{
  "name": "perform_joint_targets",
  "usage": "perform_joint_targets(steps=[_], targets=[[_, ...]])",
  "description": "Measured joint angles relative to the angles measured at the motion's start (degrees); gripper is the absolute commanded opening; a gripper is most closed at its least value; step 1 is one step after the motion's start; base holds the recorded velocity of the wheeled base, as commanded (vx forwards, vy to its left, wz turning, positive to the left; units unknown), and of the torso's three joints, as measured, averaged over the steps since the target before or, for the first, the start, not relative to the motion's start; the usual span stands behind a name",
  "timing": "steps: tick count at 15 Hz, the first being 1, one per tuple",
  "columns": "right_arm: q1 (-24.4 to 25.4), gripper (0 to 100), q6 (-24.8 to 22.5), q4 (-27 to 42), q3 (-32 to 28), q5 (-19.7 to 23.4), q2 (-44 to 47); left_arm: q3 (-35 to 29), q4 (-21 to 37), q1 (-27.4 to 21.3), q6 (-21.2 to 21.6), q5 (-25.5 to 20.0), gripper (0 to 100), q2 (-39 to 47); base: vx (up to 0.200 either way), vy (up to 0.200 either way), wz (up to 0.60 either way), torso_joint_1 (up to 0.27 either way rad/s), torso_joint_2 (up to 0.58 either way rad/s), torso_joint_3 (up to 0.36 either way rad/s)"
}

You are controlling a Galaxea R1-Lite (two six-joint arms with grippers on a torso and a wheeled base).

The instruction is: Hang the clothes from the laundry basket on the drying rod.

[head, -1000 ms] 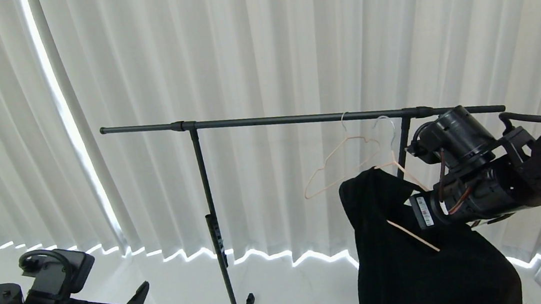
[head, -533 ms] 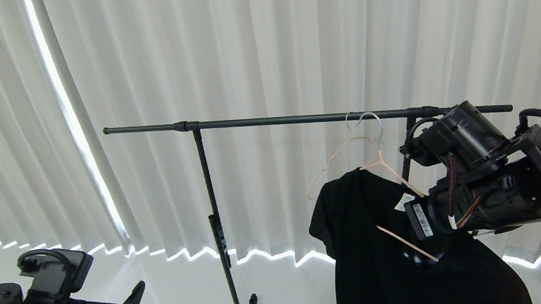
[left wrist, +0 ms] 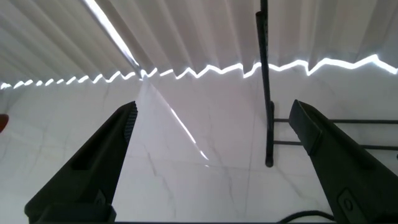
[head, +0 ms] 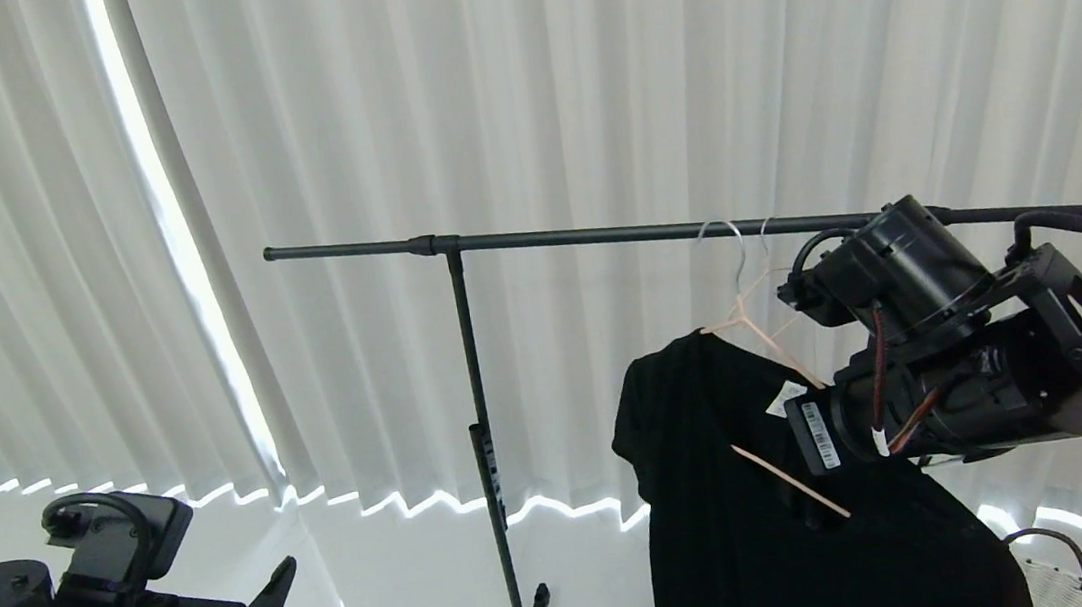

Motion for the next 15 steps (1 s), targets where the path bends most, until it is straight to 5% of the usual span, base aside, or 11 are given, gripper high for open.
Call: perform_joint_targets(steps=[4, 9, 15], targets=[[0.41, 0, 3.19, 0.02, -6.78, -0.88, 4.57, -1.08, 0.02, -1.02, 0.02, 0.02, 100, 0.67, 0.0, 0.0, 0.0, 0.0, 0.0, 0.0], [-0.33, 0, 4.12, -0.01, -17.03, -6.13, 12.41, -1.68, 0.05, -3.28, -0.38, 0.0, 100, 0.98, 0.2, 0.0, 0.0, 0.001, 0.0, 0.002], [-0.84, 0, 3.72, -0.04, -19.96, -7.3, 16.02, -1.74, 0.0, -5.02, -0.3, 0.0, 100, 0.98, 0.133, 0.0, 0.0, 0.002, 0.0, 0.003]])
